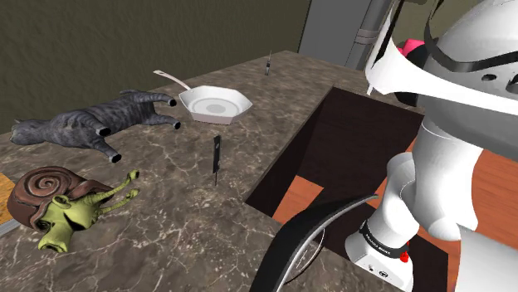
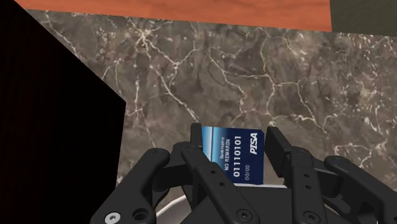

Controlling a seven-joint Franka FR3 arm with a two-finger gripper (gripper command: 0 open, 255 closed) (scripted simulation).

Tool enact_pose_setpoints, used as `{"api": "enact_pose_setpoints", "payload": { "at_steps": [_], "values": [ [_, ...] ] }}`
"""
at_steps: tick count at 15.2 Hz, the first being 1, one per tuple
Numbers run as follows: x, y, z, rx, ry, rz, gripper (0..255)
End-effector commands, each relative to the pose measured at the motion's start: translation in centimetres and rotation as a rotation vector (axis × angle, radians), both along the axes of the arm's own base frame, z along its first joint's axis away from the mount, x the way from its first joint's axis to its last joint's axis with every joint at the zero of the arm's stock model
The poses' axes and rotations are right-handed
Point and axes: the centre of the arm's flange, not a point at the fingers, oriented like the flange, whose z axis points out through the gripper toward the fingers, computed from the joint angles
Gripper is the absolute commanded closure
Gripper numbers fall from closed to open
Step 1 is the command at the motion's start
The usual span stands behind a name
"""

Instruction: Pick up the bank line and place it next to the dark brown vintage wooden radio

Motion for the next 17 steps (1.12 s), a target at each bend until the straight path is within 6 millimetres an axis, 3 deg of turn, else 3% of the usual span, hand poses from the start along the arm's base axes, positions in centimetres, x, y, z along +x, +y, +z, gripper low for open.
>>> {"api": "enact_pose_setpoints", "payload": {
  "at_steps": [1,14,17],
  "values": [
    [-0.1,0.0,-1.0,0.0,0.0,0.0,255],
    [-0.1,0.0,-7.8,0.0,0.0,0.0,255],
    [-0.1,0.0,-7.8,0.0,0.0,0.0,255]
  ]
}}
